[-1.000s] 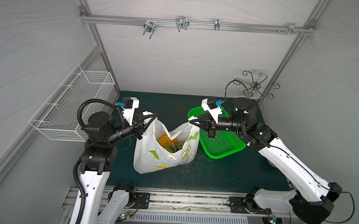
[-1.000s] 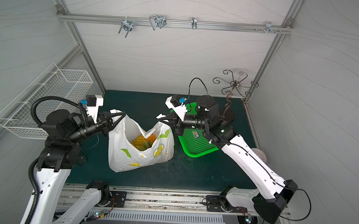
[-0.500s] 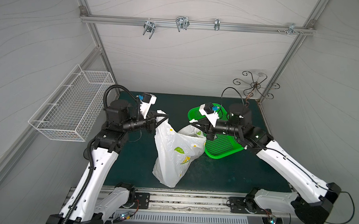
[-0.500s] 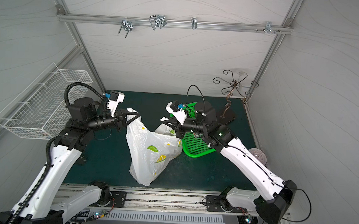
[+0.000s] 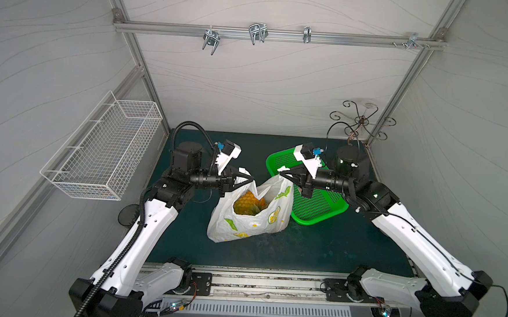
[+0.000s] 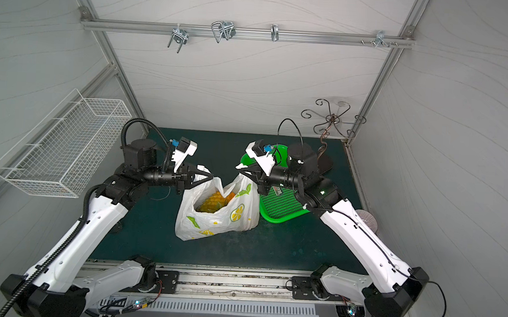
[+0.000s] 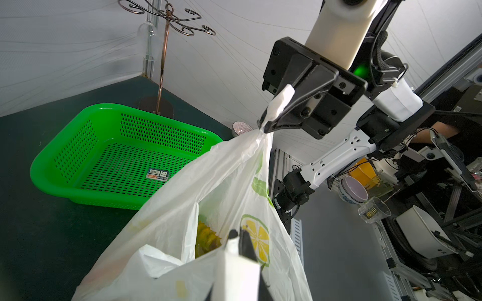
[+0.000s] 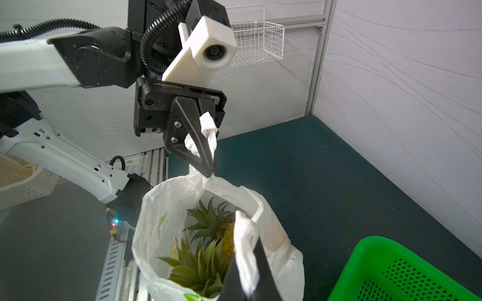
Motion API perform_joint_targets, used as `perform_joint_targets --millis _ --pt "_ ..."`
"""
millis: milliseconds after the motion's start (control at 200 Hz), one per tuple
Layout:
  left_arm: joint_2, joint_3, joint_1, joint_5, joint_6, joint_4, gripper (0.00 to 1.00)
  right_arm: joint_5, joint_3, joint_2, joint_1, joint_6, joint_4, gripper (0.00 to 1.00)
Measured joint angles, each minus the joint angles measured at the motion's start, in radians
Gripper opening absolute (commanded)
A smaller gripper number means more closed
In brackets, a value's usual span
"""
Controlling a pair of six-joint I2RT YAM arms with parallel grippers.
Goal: Place the pineapple into a plastic bag & tie a knot
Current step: Cross the plastic bag at the center of the board.
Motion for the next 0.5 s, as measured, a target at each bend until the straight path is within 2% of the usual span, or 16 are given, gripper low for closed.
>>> perform_joint_targets --millis 145,250,355,435,500 --pt "-0.013 0.009 -0.001 0.002 0.034 -0.028 0.00 -0.065 0.002 0.002 -0.001 -0.054 -0.014 0.00" --pt "0.005 0.055 -0.001 0.000 0.097 -0.128 0.00 -0.131 0.009 0.008 -0.001 -0.092 -0.038 0.00" --pt "0.019 0.095 -0.002 -0.008 0.171 -0.229 0.00 -0.177 0.009 0.008 -0.001 -0.123 -0.066 0.04" --pt "0.021 0.105 -0.005 -0.016 0.214 -0.290 0.00 -0.198 0.008 0.008 -0.001 -0.143 -0.085 0.10" --pt "0.020 0.105 -0.010 -0.024 0.245 -0.329 0.00 -0.214 0.005 0.005 -0.001 -0.163 -0.104 0.22"
